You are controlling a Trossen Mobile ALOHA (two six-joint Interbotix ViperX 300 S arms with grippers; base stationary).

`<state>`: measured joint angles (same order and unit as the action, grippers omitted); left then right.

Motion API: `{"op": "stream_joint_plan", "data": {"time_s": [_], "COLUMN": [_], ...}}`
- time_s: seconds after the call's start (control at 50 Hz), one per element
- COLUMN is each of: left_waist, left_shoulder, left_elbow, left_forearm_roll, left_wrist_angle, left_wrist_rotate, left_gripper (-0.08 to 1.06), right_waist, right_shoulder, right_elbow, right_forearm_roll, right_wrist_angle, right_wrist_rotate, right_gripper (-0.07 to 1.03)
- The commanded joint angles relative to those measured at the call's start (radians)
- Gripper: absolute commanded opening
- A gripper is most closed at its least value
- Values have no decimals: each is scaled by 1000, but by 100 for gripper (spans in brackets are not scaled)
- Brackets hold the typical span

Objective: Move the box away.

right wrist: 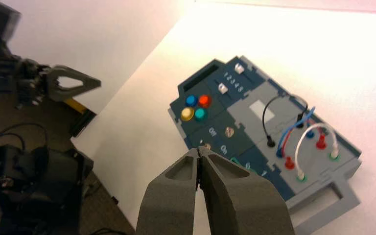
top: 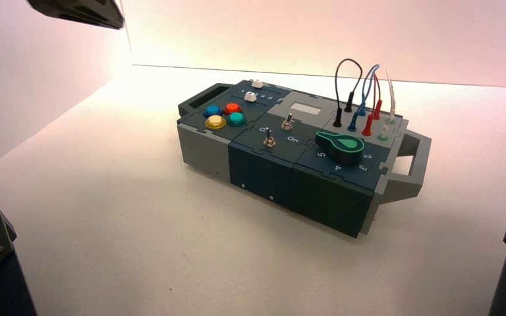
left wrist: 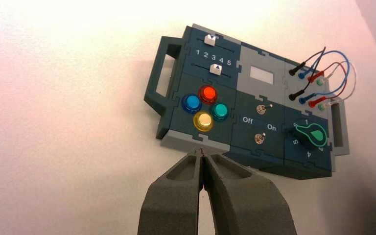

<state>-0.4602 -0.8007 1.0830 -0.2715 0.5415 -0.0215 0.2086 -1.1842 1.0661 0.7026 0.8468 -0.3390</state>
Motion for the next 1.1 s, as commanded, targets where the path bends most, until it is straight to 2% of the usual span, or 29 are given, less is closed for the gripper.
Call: {"op": "stream_joint_plan", "data": {"time_s": [0.02,0.14,0.16,0.34,0.46,0.58,0.64,0.72,0.88,0.94,1.1], "left_waist": [-12,-15,-14,-14,-3,23,63,95,123,135,150], "left_shoulder": [52,144,181,253,284,287,287,293,316,327,376], "left_elbow": [-52,-94,-104,-123,-141,-141,-141,-146,-153,-147,-160], "left_forearm_roll": [0,0,0,8,14,17,20,23,23,23,23], "left_wrist_angle": [-32,-63,-84,-123,-146,-189,-201,-201,-213,-227,-235], "left_wrist_rotate": [14,49,66,91,98,100,100,107,137,143,147], "left_gripper": [-3,-3,-3,-3,-3,-3,-3,-3,-3,-3,-3], "right_waist": [5,5,5,5,5,5,5,5,5,5,5], "right_shoulder": [48,137,164,242,288,324,362,410,495,505,500], "right_elbow": [-48,-64,-72,-110,-141,-144,-138,-143,-150,-143,-120], "right_forearm_roll": [-5,-8,-8,-21,-37,-37,-38,-41,-41,-40,-41], "right_wrist_angle": [-21,-54,-80,-127,-152,-218,-259,-267,-296,-321,-318], "right_wrist_rotate": [-18,-51,-60,-83,-94,-95,-95,-103,-149,-155,-155], "right_gripper": [-2,-2,-2,-2,-2,-2,-2,-2,-2,-2,-2]}}
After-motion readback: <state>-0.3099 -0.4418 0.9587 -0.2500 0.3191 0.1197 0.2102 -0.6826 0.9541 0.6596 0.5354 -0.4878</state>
